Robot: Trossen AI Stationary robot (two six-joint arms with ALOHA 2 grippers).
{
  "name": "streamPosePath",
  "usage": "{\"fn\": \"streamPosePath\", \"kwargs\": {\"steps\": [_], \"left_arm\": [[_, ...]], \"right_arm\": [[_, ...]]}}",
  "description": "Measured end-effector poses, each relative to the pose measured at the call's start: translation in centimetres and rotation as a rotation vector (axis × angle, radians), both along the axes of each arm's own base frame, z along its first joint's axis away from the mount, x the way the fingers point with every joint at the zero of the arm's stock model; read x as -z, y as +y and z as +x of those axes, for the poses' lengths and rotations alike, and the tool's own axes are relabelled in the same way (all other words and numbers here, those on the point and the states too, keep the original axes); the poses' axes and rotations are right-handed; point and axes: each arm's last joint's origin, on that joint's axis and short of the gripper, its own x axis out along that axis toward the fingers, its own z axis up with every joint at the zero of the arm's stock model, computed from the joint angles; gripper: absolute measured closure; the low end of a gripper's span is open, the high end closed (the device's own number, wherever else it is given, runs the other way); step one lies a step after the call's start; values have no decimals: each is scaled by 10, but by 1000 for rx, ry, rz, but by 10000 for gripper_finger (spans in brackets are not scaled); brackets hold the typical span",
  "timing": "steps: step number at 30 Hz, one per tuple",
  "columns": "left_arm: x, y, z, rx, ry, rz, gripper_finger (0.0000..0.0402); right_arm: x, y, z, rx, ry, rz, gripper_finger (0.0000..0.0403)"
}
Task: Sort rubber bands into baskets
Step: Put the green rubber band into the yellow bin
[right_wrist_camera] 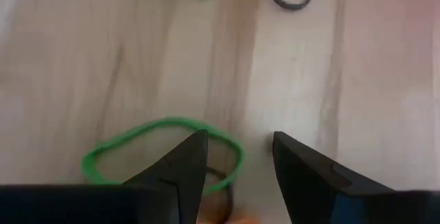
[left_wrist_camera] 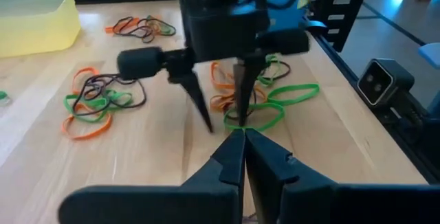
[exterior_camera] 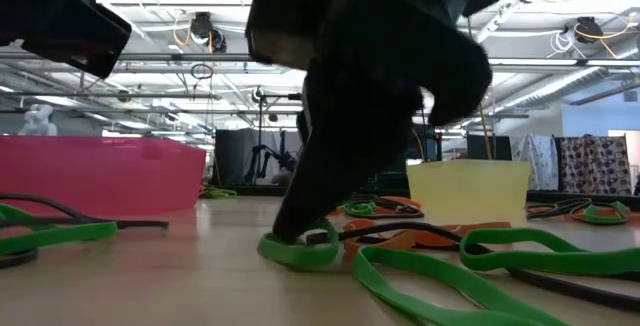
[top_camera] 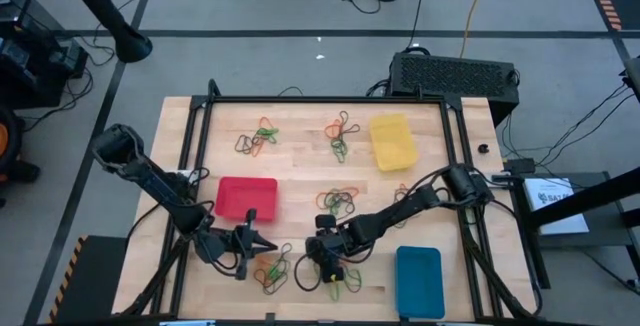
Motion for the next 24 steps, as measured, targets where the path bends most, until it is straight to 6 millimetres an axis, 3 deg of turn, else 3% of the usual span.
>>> {"fn": "streamPosePath", "kwargs": {"steps": [6,14,20,24], "left_arm": [[0,3,3,-16,1,3,385],[0,5,4,-28,1,-3,385],[0,5,4,-29,1,-4,385],[0,5,4,-30,0,-5,385]], "right_arm": [[3,0,-3,18,49,22,260],[1,0,-2,3,35,30,393],[-4,-1,-2,0,5,-2,400],[-26,-4,-5,55,-76,-119,402]]}}
